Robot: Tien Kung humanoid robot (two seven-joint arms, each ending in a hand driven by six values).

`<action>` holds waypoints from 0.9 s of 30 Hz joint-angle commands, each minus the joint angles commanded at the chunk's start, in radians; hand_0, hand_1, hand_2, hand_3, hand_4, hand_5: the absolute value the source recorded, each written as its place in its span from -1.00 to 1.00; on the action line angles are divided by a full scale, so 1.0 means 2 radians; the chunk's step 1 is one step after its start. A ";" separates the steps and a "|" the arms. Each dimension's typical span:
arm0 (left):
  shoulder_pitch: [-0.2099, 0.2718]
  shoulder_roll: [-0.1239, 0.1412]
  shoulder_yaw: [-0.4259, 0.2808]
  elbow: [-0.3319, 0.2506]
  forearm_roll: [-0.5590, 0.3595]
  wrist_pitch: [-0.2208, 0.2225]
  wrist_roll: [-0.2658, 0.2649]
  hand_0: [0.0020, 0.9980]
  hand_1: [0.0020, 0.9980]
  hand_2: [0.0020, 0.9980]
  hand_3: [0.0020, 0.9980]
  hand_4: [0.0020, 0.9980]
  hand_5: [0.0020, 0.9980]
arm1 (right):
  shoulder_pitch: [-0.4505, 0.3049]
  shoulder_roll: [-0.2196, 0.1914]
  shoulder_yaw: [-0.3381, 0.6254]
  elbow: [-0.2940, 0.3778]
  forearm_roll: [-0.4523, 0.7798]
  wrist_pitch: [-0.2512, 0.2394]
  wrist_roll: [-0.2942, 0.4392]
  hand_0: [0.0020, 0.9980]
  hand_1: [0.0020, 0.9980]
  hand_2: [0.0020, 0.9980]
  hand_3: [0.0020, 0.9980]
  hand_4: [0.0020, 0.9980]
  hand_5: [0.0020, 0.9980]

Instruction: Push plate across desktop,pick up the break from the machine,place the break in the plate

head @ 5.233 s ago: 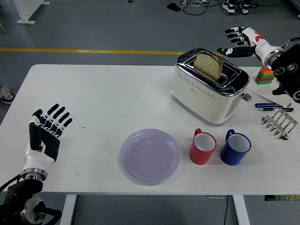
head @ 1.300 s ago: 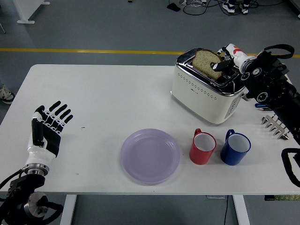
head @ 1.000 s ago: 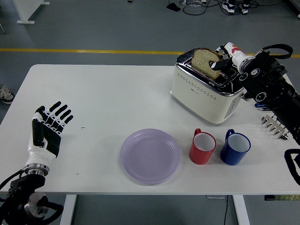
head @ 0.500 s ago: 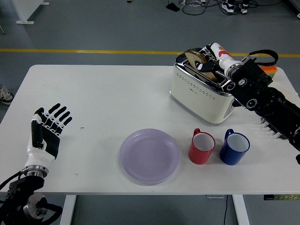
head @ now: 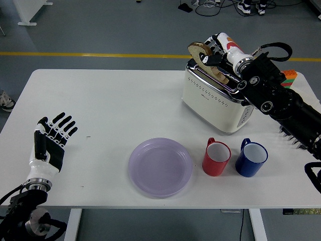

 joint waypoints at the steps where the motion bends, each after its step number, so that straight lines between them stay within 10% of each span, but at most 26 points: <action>1: 0.000 0.000 0.000 0.000 0.000 0.000 0.000 0.46 0.39 0.37 0.34 -0.07 1.00 | 0.000 0.000 0.004 0.000 -0.003 -0.001 0.000 -0.77 -0.52 -0.31 -0.08 -0.23 -0.88; 14: -0.001 -0.001 0.001 0.001 0.000 0.000 0.000 0.46 0.39 0.37 0.34 -0.07 1.00 | -0.007 -0.013 0.096 0.024 -0.067 -0.011 -0.011 -0.77 -0.53 -0.31 -0.09 -0.28 -0.89; 27: 0.002 -0.002 -0.002 0.001 0.000 0.000 0.000 0.46 0.39 0.37 0.33 -0.07 1.00 | -0.063 -0.051 0.209 0.177 -0.061 -0.014 -0.042 -0.77 -0.53 -0.31 -0.09 -0.25 -0.94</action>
